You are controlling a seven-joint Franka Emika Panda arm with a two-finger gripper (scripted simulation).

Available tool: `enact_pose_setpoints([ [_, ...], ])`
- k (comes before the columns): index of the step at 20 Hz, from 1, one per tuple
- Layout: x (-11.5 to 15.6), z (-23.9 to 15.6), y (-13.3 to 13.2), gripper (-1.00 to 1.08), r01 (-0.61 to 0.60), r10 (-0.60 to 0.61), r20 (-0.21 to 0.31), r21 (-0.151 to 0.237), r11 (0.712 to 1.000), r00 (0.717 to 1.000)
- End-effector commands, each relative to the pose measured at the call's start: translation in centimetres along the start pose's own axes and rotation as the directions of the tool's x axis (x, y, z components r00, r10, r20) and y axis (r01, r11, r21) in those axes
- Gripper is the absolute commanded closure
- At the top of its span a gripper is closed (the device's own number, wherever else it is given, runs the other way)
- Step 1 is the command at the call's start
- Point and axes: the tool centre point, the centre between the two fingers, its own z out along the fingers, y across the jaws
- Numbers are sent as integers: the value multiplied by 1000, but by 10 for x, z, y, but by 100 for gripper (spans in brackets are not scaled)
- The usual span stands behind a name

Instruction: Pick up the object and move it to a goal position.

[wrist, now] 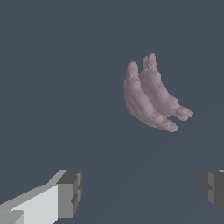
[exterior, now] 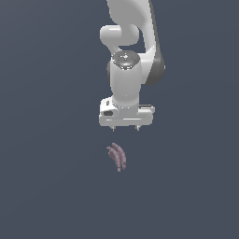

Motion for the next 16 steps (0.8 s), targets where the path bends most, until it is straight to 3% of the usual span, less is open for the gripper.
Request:
enact_pose_setpoints([
  [1,2,-2,-4,-92,-5,5,-7,6,1000,1000],
  [8,5,0,-2,-92,19,-19,-3,3,1000,1000],
  [16,20,9,3,-92,130,-130,8,-6,991,991],
])
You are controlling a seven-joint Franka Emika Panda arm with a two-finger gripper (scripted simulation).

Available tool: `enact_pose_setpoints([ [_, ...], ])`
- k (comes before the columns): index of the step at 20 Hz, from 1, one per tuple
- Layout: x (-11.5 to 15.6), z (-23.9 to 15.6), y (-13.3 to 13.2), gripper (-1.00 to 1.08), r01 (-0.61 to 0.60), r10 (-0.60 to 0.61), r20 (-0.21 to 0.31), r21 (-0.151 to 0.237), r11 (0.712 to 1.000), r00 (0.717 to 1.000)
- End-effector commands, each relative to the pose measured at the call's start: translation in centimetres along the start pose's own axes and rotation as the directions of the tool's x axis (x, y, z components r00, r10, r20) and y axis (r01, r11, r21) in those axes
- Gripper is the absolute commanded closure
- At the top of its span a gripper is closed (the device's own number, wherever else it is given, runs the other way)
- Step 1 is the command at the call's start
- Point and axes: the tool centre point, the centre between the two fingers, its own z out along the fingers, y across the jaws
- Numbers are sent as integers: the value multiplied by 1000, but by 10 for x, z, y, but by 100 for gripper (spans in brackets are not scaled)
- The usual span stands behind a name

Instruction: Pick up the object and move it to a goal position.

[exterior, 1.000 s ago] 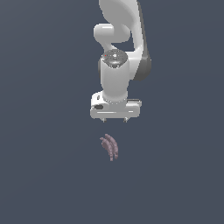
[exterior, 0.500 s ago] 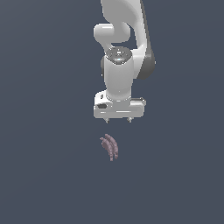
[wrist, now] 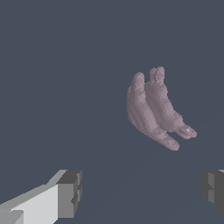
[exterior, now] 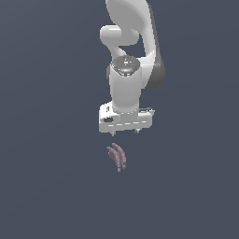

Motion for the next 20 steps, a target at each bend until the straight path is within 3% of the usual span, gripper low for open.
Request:
enact_pose_setpoints([
  [1,6,4,3,-92,46,-46,5,-3,999,999],
  [12,36,27,24,-92,302,-301,35,-10,953,953],
  [20,48,38,34,-92,403,-402,48,-8,915,914],
])
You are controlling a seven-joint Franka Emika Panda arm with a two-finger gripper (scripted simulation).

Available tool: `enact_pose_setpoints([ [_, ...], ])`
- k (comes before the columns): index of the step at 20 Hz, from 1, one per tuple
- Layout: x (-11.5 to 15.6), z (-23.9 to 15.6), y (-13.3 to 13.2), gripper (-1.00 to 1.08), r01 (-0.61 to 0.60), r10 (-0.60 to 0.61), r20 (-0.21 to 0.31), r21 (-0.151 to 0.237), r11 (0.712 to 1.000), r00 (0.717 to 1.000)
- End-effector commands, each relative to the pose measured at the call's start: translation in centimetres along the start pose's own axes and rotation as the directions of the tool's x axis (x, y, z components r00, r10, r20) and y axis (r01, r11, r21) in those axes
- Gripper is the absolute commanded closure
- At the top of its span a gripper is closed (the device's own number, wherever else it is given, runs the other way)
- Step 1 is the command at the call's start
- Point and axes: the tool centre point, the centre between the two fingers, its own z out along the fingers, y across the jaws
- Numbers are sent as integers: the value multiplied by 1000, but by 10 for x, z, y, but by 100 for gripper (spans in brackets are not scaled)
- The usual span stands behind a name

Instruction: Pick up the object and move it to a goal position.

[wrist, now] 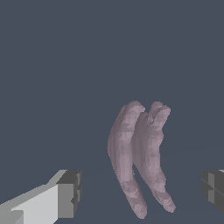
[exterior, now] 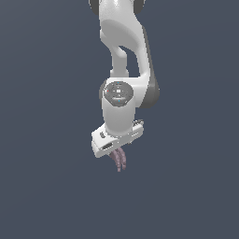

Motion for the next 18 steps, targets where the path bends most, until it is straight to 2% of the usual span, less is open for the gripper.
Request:
enact_pose_setpoints([
  [1,2,2,3,-92,25,-25,2,0,1000,1000],
  [10,2,8,5,-92,37,-37,4,0,999,999],
  [18,1,46,4,-92,41,-41,4,0,999,999],
])
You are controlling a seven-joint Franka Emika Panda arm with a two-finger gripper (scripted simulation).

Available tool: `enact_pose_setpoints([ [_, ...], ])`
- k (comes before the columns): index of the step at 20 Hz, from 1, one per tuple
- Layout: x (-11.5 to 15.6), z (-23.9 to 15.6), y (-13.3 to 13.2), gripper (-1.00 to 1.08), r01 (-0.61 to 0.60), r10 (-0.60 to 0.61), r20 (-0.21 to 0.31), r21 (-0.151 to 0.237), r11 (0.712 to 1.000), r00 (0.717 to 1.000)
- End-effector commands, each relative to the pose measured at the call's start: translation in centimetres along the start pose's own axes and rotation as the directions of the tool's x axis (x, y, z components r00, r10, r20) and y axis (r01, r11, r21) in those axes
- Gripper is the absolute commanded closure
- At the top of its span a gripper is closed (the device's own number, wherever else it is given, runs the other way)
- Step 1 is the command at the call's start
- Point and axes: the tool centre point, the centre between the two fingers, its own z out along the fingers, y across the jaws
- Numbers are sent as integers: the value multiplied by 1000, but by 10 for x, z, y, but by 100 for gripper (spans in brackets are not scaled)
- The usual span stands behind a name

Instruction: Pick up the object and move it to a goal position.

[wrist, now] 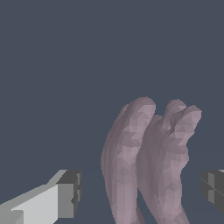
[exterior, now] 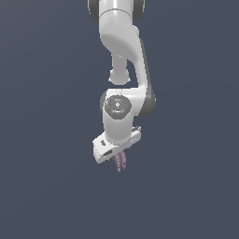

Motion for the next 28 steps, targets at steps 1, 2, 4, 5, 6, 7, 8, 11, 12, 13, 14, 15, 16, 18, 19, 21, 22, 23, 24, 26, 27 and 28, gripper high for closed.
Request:
enact_pose_setpoints([
  [1,0,11,0,-92,1,-1,0,0,1000,1000],
  [2,0,14,0,-92,1,-1,0,0,1000,1000],
  [4,0,17,0,-92,1,-1,0,0,1000,1000],
  [5,0,17,0,-92,1,-1,0,0,1000,1000],
  [6,1,16,1,-92,1,-1,0,0,1000,1000],
  [7,1,15,1,-92,1,-1,0,0,1000,1000],
  [8,1,15,1,-92,1,-1,0,0,1000,1000],
  [11,1,15,1,108,1,-1,0,0,1000,1000],
  [12,1,15,1,108,1,-1,0,0,1000,1000],
  [13,1,15,1,108,1,-1,0,0,1000,1000],
  [14,1,15,1,108,1,-1,0,0,1000,1000],
  [15,1,15,1,108,1,-1,0,0,1000,1000],
  [16,1,15,1,108,1,-1,0,0,1000,1000],
  [18,1,15,1,108,1,-1,0,0,1000,1000],
  [19,1,15,1,108,1,-1,0,0,1000,1000],
  [21,2,14,0,108,1,-1,0,0,1000,1000],
  [22,2,12,-1,108,1,-1,0,0,1000,1000],
  [23,3,9,-3,108,1,-1,0,0,1000,1000],
  [24,5,6,-5,108,1,-1,0,0,1000,1000],
  [26,9,-4,-11,108,1,-1,0,0,1000,1000],
  [27,11,-10,-15,108,1,-1,0,0,1000,1000],
  [28,14,-16,-19,108,1,-1,0,0,1000,1000],
])
